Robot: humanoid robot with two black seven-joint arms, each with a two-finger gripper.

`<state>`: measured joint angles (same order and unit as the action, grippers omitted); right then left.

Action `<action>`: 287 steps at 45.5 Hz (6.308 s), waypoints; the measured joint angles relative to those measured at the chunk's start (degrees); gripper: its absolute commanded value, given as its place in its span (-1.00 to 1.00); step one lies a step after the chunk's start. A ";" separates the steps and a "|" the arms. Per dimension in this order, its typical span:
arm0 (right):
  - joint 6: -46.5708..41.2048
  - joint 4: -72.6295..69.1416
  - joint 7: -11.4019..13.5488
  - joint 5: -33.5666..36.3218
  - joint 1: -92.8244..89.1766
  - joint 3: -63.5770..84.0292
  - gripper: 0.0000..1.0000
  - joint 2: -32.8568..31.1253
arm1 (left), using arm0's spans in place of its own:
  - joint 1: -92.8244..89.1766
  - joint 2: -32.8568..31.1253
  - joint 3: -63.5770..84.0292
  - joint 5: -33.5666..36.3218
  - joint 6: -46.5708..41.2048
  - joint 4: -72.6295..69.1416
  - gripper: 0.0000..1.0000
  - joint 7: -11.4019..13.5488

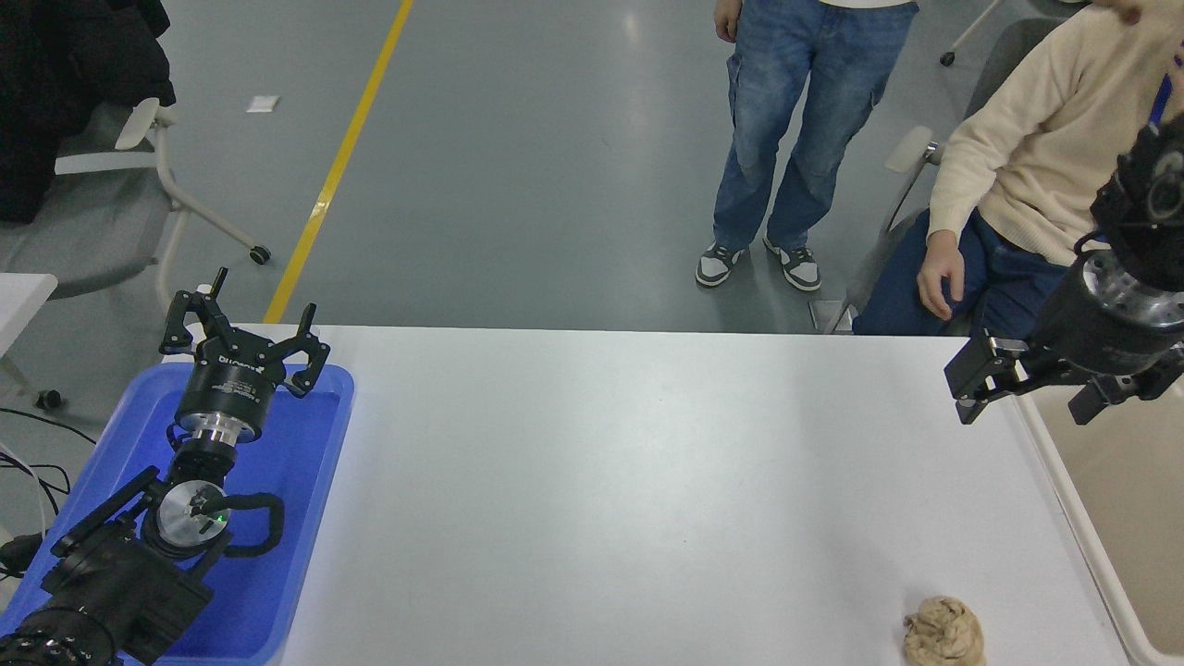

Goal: Pick up paper ball place in dustbin

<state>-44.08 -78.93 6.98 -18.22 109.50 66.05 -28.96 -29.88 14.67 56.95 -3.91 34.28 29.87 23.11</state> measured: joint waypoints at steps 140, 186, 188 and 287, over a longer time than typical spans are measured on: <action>2.31 1.46 -0.16 -7.14 -7.42 -10.23 -1.00 -10.47 | 0.00 0.01 0.10 -0.03 0.23 0.01 1.00 0.00; -0.89 -2.45 -0.21 -4.28 29.98 7.69 -1.00 -11.00 | 0.00 0.01 0.07 -0.01 0.12 0.01 1.00 0.00; -0.89 -2.45 -0.21 -4.32 30.17 8.08 -1.00 -11.03 | 0.00 0.01 0.07 0.00 0.11 0.01 1.00 0.00; 45.13 72.62 0.13 -4.38 -69.13 -30.13 -0.76 1.01 | 0.00 0.01 0.01 -0.01 0.01 0.00 1.00 0.00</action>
<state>1.04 -6.31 7.11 -22.59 40.37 35.92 -27.96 -29.88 14.68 56.96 -3.92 34.29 29.88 23.12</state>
